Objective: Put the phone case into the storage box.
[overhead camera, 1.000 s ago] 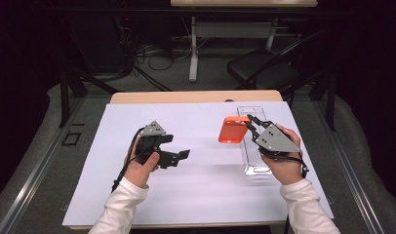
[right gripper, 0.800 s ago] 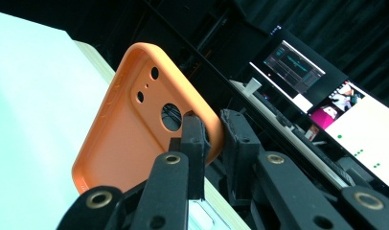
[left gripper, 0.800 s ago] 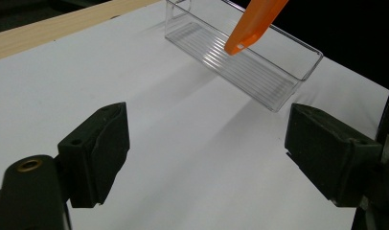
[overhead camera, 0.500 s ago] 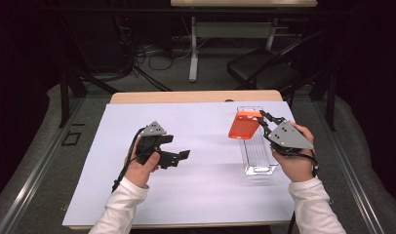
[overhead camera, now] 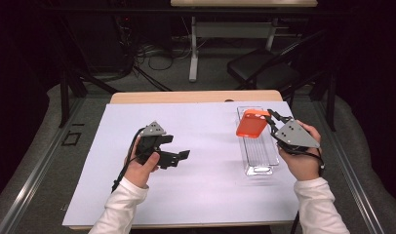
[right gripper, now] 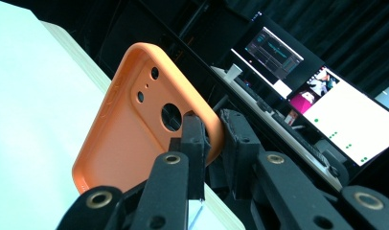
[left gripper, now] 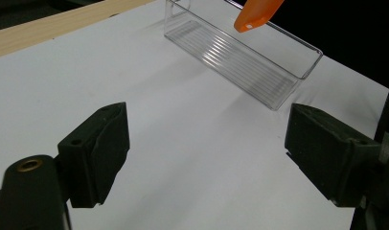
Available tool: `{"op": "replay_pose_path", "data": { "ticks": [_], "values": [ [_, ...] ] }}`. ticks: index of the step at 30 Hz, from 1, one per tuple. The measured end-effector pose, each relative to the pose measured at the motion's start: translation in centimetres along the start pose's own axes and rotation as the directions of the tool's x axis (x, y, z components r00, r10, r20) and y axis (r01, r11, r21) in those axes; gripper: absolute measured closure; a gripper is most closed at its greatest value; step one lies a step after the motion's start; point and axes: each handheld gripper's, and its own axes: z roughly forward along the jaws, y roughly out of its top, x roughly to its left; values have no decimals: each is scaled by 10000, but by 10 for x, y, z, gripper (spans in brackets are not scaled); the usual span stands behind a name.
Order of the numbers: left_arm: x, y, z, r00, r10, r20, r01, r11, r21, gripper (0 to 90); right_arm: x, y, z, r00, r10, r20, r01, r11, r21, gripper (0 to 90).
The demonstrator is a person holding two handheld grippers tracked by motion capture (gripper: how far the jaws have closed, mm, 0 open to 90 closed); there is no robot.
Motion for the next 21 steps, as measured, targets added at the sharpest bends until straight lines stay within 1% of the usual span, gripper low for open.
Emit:
{"op": "replay_pose_path", "data": {
  "ticks": [4, 5, 11, 15, 17, 21],
  "values": [
    [0, 0, 0, 10000, -38, 11, 38, 10000, -34, 159, -3, -3, -1, 9999, 55, 107, -56, 10000, 50, 803],
    [0, 0, 0, 10000, 4, -5, -4, 10000, -5, 159, -4, -4, -1, 9999, 71, 146, -72, 10000, 52, 803],
    [0, 0, 0, 10000, -41, -7, 41, 10000, 17, 159, -6, -7, -1, 9997, 19, 229, -22, 9999, 142, 803],
    [-1, 0, 1, 10000, -19, -10, 19, 10000, 6, 159, -7, -9, 1, 9997, -22, 249, 17, 9997, 227, 803],
    [-2, 1, 1, 10000, 14, 70, -15, 10000, 16, 158, -8, -10, 2, 9996, -7, 267, 0, 9996, 266, 802],
    [-1, 0, 1, 10000, -46, -3, 46, 10000, -42, 159, -9, -12, 7, 9994, -16, 344, 5, 9996, 299, 803]
  ]
}}
